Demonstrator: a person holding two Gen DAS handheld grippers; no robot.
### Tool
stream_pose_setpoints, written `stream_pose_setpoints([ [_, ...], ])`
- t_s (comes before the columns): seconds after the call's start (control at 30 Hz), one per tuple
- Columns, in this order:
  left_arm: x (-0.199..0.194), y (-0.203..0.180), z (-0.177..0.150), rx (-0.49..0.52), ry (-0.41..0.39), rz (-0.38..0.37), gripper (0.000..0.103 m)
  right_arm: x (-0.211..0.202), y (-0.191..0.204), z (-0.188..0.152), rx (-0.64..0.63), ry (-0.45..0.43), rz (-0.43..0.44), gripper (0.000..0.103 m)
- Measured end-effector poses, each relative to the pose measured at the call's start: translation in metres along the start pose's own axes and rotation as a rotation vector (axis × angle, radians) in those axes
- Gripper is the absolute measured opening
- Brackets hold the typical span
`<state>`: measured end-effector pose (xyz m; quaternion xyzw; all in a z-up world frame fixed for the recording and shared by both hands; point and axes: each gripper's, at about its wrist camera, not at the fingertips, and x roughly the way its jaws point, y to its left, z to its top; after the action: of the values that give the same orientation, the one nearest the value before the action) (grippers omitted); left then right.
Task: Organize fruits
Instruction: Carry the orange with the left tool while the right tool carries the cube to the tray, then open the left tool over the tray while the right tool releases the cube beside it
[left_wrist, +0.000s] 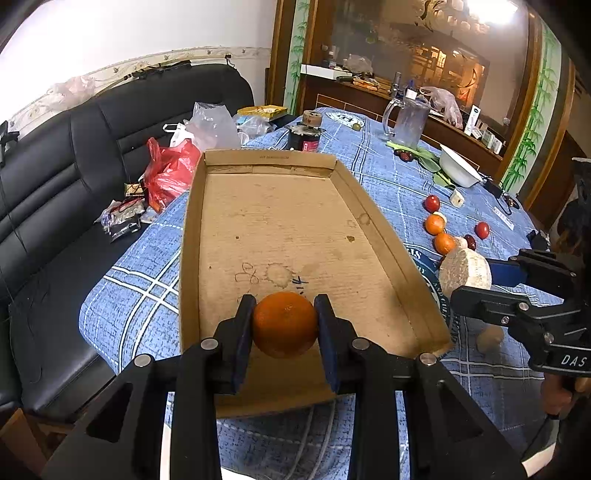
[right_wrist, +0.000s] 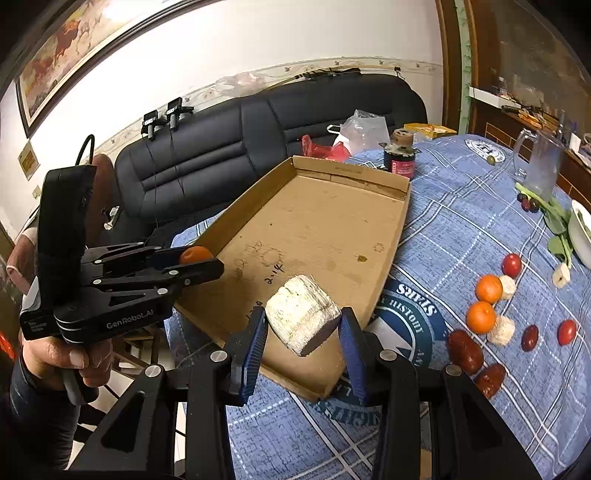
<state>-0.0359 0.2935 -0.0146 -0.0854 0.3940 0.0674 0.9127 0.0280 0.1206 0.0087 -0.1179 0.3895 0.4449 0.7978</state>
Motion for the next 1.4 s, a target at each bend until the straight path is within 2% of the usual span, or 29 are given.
stream_pose_setpoints([
  [0.2,0.009,0.001,0.003,-0.006,0.007,0.007,0.03,0.018,0.003,0.004,-0.002,0.015,0.006,0.04],
  [0.5,0.033,0.002,-0.002,-0.012,0.068,0.006,0.03,0.061,0.004,-0.006,-0.012,0.124,0.027,0.04],
  [0.77,0.043,-0.002,-0.009,0.023,0.098,0.034,0.03,0.082,0.01,-0.008,-0.073,0.191,0.014,0.04],
  [0.93,0.046,-0.006,-0.013,0.032,0.116,0.04,0.031,0.085,0.008,-0.011,-0.063,0.189,0.018,0.041],
  [1.03,0.045,-0.007,-0.013,0.025,0.126,0.03,0.038,0.081,0.007,-0.012,-0.059,0.18,0.011,0.045],
  [1.1,0.042,-0.009,-0.012,0.025,0.128,0.029,0.045,0.077,0.008,-0.012,-0.064,0.175,0.004,0.056],
  [1.13,0.04,-0.01,-0.012,0.026,0.122,0.032,0.047,0.074,0.008,-0.012,-0.067,0.167,0.002,0.057],
  [1.2,0.034,-0.01,-0.011,0.026,0.106,0.065,0.067,0.068,0.007,-0.013,-0.058,0.159,0.01,0.058],
  [1.4,0.01,-0.011,-0.005,0.014,0.054,0.08,0.068,0.033,-0.002,-0.016,-0.016,0.09,0.005,0.058],
])
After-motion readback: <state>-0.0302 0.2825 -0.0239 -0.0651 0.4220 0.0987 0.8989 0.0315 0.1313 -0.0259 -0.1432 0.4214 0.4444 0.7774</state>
